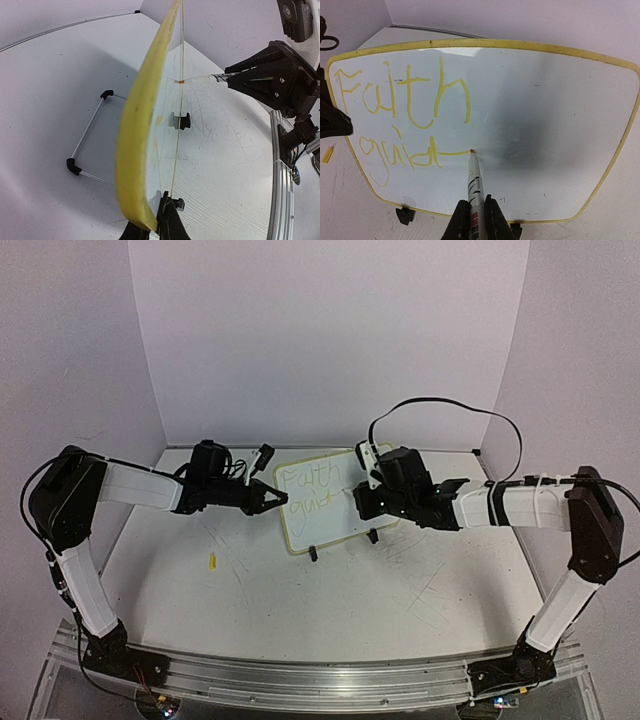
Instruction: Write a sentence on the whiteboard
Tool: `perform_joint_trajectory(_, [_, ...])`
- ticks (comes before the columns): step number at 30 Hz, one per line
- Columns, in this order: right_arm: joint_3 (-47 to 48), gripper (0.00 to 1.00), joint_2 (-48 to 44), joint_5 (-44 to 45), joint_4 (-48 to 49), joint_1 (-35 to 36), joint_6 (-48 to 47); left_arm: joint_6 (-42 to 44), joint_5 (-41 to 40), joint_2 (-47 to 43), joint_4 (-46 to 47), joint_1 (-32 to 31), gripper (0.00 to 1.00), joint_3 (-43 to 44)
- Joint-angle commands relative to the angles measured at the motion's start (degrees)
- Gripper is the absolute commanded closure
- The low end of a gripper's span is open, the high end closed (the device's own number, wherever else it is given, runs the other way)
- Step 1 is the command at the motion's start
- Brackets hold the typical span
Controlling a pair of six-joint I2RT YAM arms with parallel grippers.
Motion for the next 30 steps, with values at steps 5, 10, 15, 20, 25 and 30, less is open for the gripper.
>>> perform_joint_trajectory(5, [1.4, 1.0, 0.2, -3.5, 4.1, -0.5, -0.2, 6.3, -10.2, 1.1, -4.4, 0.8, 1.0, 0.5])
perform_joint_trajectory(10, [1.6, 1.0, 1.4, -4.1, 4.0, -0.3, 0.4, 6.4, -10.3, 1.1, -4.5, 0.8, 1.0, 0.6])
perform_joint_trajectory(15, [1.2, 1.0, 2.3, -5.2, 3.2, 0.2, 1.2, 6.4, -10.3, 1.1, -4.5, 0.8, 1.0, 0.8])
perform_joint_trajectory(20, [-0.4, 1.0, 1.8, -5.0, 2.4, 0.5, 1.7, 6.5, -10.4, 1.1, -4.6, 0.8, 1.0, 0.8])
perform_joint_trajectory(25, [-2.1, 1.0, 1.1, -4.2, 1.2, 0.5, 1.9, 6.5, -10.4, 1.2, -4.7, 0.9, 1.0, 0.7])
perform_joint_trajectory(30, [-3.3, 1.0, -0.4, -1.0, 0.3, 0.5, 1.8, 6.5, -10.5, 1.2, -5.0, 0.8, 1.0, 0.8])
